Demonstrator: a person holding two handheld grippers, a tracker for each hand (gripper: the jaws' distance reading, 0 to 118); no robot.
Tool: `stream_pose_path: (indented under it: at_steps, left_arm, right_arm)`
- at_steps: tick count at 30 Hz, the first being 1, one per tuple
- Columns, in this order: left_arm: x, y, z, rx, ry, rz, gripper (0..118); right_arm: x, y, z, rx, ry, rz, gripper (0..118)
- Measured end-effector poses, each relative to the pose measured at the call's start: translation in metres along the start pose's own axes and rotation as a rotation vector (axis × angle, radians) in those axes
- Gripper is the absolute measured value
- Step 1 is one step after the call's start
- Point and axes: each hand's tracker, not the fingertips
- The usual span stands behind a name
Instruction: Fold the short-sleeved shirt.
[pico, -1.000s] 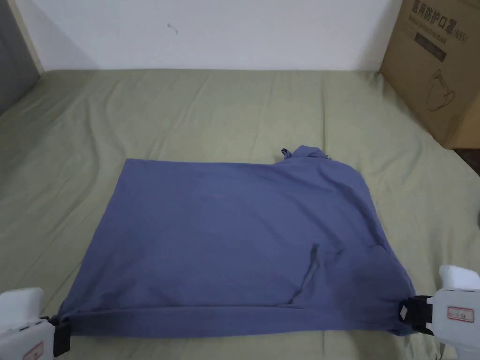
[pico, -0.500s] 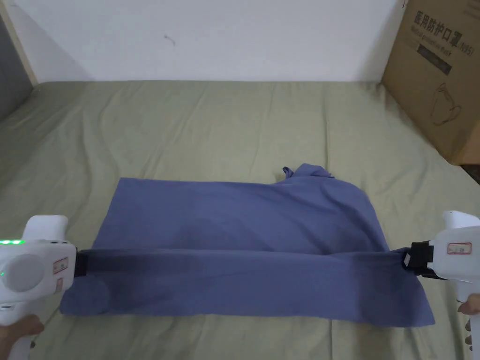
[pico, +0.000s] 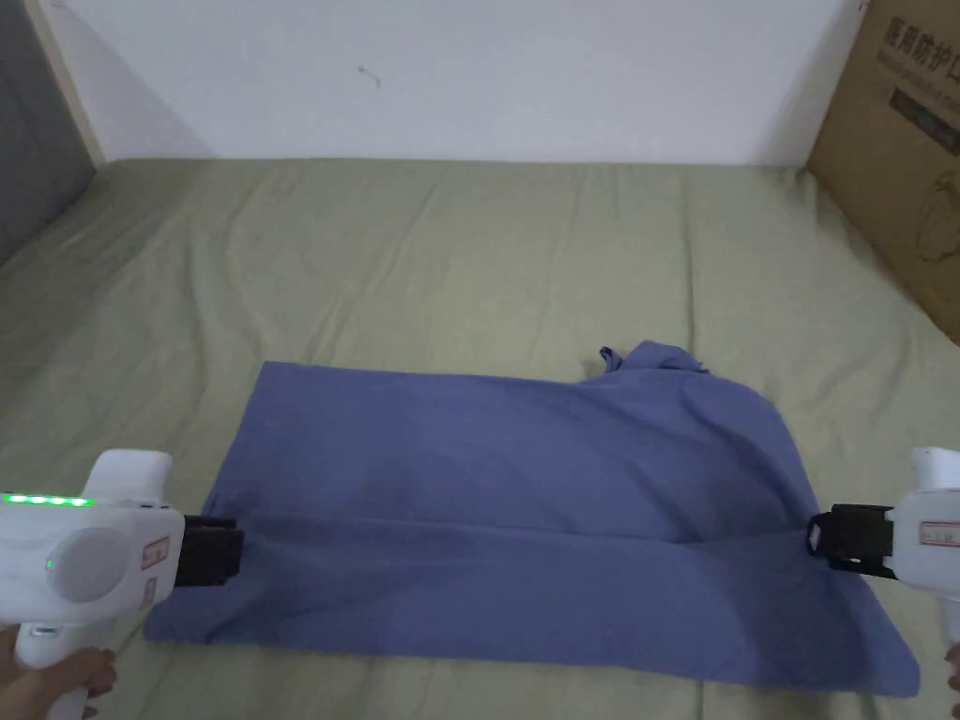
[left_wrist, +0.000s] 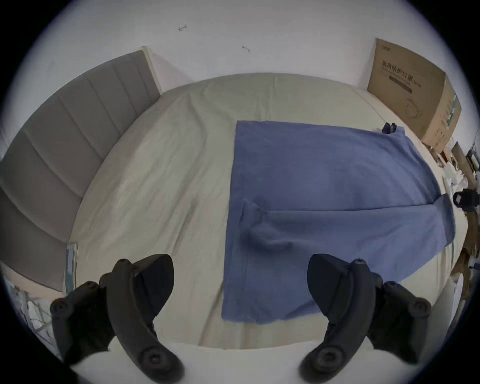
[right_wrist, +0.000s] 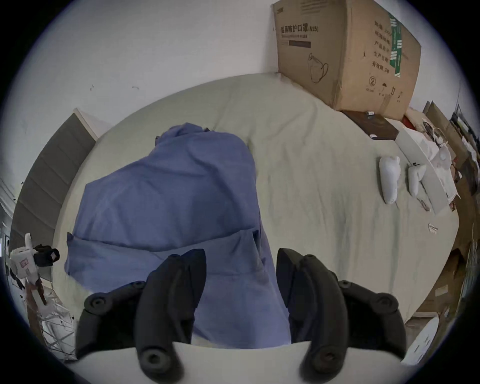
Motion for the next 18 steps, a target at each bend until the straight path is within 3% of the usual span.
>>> stream_pose_path:
  at_steps: [1,2,3,4,7,12,13,16,17,18]
  left_arm:
    - [-0.004,-0.004,0.009,0.002,-0.024,0.026,82]
    - [-0.007,-0.01,0.018,0.013,-0.055,0.057,38]
    - [-0.009,-0.018,0.026,0.027,-0.076,0.089,5]
    - [-0.009,-0.024,0.031,0.021,-0.09,0.097,0]
    - [-0.01,-0.051,0.035,0.018,-0.08,0.099,0]
    - [-0.015,-0.07,0.014,-0.016,-0.069,0.17,1]
    - [-0.017,-0.068,0.01,-0.013,-0.054,0.179,10]
    - [-0.024,-0.057,-0.013,-0.015,-0.021,0.208,80]
    - [-0.026,-0.054,-0.021,-0.02,-0.021,0.206,95]
    - [-0.028,-0.051,-0.03,-0.027,-0.026,0.204,95]
  right_arm:
    - [0.0,-0.004,0.007,0.016,0.013,0.002,46]
    - [-0.001,-0.008,0.013,0.02,0.011,0.004,15]
    - [-0.004,-0.016,0.023,0.027,0.007,0.004,2]
    - [-0.007,-0.023,0.028,0.033,0.003,0.006,2]
    - [-0.01,-0.048,0.031,0.004,0.062,0.01,1]
    - [-0.017,-0.073,0.017,-0.047,0.037,0.015,0]
    - [-0.016,-0.075,0.015,-0.05,0.043,-0.001,0]
    - [-0.016,-0.074,0.016,-0.048,0.059,-0.012,0]
    - [-0.017,-0.073,0.017,-0.045,0.06,-0.008,0]
    - [-0.019,-0.073,0.018,-0.044,0.06,-0.004,0]
